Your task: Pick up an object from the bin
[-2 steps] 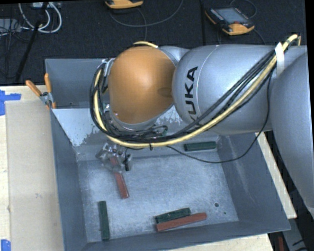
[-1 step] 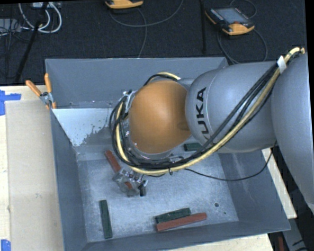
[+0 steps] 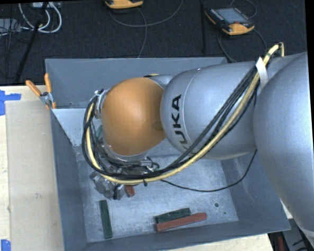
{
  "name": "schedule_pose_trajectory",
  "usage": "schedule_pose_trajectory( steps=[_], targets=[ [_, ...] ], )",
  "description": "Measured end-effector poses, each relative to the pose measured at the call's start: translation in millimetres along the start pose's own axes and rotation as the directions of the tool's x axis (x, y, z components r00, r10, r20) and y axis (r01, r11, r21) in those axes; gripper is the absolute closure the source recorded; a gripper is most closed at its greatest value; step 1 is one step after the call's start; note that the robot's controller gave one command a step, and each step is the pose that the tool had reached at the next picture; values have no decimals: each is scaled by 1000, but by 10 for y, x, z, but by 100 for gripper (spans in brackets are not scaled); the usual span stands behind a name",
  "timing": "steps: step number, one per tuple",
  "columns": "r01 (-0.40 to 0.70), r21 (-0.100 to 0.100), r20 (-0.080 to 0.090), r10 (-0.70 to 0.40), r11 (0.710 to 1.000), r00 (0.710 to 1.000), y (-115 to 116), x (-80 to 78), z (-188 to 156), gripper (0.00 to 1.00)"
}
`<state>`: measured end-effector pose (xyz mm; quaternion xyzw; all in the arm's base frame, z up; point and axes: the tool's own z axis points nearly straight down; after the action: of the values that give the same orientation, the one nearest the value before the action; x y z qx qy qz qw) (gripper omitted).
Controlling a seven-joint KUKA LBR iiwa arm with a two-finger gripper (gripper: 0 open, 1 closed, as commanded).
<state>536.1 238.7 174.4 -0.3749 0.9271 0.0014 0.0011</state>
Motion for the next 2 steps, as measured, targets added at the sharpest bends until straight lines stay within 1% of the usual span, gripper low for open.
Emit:
schedule_pose_trajectory(
  steps=[1, 2],
  targets=[
    [0, 1, -2, 0, 1000, 1000, -11, 6, 5, 0],
    [127, -2, -8, -127, 992, 992, 297, 395, 423, 0]
  ],
)
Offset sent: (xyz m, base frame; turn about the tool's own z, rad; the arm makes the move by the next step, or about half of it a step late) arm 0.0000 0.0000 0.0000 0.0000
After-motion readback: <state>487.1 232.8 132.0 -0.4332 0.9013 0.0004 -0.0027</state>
